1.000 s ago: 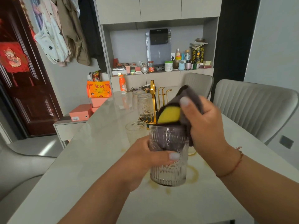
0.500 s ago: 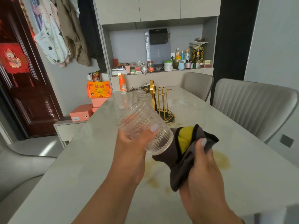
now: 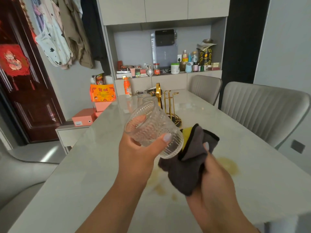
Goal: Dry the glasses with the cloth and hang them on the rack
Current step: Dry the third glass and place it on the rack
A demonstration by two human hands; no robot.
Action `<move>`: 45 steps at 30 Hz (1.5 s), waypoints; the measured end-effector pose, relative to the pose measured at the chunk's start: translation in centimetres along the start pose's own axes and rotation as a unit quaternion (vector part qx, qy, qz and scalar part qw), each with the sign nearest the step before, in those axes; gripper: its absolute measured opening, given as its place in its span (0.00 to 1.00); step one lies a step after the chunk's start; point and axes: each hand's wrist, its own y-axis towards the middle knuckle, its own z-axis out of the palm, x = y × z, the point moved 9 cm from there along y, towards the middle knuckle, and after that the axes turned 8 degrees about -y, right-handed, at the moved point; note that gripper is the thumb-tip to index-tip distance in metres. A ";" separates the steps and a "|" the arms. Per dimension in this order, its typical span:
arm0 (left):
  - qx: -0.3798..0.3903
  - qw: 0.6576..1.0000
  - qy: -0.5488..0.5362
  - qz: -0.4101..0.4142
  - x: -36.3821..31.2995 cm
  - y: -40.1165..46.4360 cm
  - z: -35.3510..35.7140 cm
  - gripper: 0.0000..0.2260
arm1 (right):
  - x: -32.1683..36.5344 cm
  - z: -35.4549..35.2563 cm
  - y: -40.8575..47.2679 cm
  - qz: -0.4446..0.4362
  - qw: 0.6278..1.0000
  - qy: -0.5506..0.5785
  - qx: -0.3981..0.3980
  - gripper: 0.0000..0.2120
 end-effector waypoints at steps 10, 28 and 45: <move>0.023 0.998 0.037 0.050 -1.5 0.7 -0.1 0.34 | -0.2 1.3 -1.2 0.042 0.998 0.052 0.015 0.39; 0.068 0.995 0.047 0.052 -0.8 0.7 0.2 0.31 | 1.7 1.9 -1.4 0.056 0.998 0.007 0.019 0.21; 0.040 0.990 0.137 0.018 -0.7 2.4 -1.3 0.29 | 3.0 -0.4 -0.6 -0.046 0.993 -0.102 -0.019 0.23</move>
